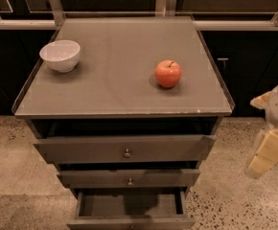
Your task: Close bottom drawer
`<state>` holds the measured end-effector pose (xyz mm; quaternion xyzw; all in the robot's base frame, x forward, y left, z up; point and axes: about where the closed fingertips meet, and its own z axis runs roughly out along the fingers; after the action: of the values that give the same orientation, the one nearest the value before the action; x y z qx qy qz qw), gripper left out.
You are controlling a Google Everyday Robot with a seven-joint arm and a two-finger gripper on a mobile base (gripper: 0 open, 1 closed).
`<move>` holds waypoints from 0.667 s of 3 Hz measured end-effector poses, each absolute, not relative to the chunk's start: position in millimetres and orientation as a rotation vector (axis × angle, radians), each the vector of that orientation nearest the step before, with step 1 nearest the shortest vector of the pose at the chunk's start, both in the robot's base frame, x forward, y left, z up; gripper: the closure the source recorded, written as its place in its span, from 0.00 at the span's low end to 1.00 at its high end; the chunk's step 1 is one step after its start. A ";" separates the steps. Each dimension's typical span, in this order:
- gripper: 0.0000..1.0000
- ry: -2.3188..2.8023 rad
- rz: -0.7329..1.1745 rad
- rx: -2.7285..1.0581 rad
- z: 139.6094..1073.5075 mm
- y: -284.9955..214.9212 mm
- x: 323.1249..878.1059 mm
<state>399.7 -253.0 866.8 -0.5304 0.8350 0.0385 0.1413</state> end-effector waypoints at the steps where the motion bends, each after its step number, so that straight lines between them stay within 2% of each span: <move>1: 0.00 2.427 0.124 -1.531 857.4 -254.2 395.2; 2: 0.00 2.448 0.132 -1.508 850.2 -257.3 391.9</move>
Offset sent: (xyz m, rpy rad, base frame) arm -0.0111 -0.0092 -0.0260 0.0103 0.0416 -0.0500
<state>391.9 -257.3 850.2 -0.5195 0.8431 0.0456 0.1313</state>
